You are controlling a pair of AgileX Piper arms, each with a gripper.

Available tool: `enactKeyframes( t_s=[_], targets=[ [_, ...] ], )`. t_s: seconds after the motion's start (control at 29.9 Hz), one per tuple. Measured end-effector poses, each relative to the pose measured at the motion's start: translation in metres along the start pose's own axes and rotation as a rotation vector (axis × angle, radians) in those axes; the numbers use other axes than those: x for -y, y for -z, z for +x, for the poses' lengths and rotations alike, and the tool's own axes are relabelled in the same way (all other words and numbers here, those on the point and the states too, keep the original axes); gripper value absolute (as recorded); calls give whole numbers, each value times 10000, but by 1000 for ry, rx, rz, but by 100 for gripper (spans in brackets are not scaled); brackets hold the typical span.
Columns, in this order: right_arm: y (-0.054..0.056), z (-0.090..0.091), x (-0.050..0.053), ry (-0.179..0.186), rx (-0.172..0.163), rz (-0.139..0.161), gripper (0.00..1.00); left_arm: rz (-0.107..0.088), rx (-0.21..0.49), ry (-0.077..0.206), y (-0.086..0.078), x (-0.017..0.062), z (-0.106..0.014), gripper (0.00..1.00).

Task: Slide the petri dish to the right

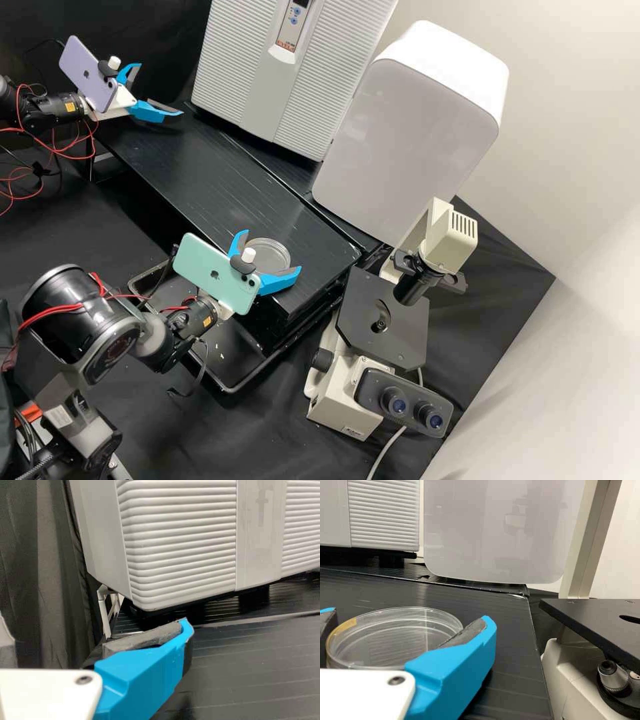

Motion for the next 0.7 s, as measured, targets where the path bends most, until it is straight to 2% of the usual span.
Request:
enactKeyframes(
  t_s=[0.13,0.47,0.7],
  targets=[
    [-7,0,-7,0,-2,-5,0,0,0,0,0,0,0,100],
    [-35,-45,-17,1,-6,11,0,0,0,0,0,0,0,100],
    [-73,-105,-23,-5,5,11,0,0,0,0,0,0,0,100]
  ],
)
